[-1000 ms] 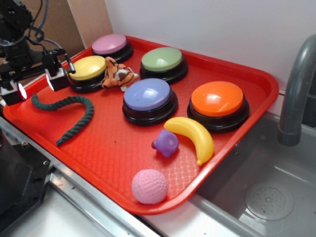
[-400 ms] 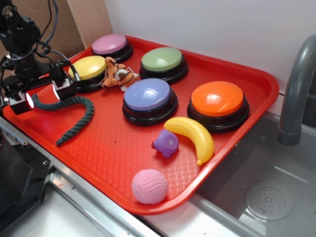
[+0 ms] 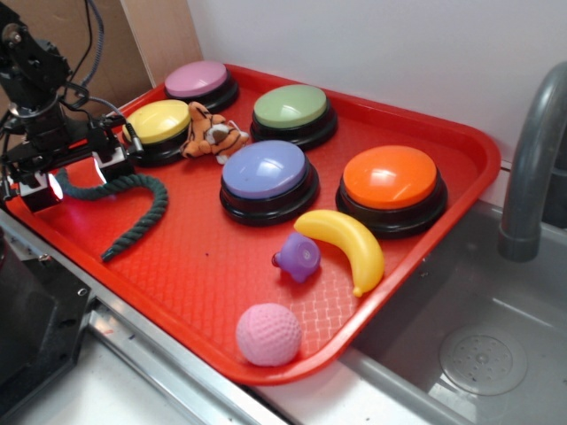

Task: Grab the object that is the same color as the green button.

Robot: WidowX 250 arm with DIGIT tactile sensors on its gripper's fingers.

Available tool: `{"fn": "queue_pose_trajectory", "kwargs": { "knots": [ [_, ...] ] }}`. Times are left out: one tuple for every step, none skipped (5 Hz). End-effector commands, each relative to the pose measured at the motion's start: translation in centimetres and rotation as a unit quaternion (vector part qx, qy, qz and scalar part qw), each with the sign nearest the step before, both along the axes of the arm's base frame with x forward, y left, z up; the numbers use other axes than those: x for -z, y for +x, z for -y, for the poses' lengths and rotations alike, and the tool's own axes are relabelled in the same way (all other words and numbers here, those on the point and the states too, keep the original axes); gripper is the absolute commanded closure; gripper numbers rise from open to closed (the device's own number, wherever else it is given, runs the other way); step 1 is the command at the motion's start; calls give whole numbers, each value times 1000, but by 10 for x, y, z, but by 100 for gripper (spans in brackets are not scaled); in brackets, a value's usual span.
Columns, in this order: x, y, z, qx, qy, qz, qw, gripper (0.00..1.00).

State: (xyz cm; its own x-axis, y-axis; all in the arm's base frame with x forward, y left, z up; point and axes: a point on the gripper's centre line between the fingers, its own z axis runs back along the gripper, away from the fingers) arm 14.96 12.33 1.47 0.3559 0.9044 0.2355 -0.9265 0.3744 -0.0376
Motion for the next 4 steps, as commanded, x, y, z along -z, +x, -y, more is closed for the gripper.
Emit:
{"fn": "queue_pose_trajectory", "kwargs": {
  "knots": [
    [2,-10,-8,8,-12,23,1000,100],
    [2,-11,-8,9,-13,23,1000,100],
    [2,-10,-8,11,-12,22,1000,100],
    [-2,-8,-7,32,-14,16,999,100]
  ]
}}
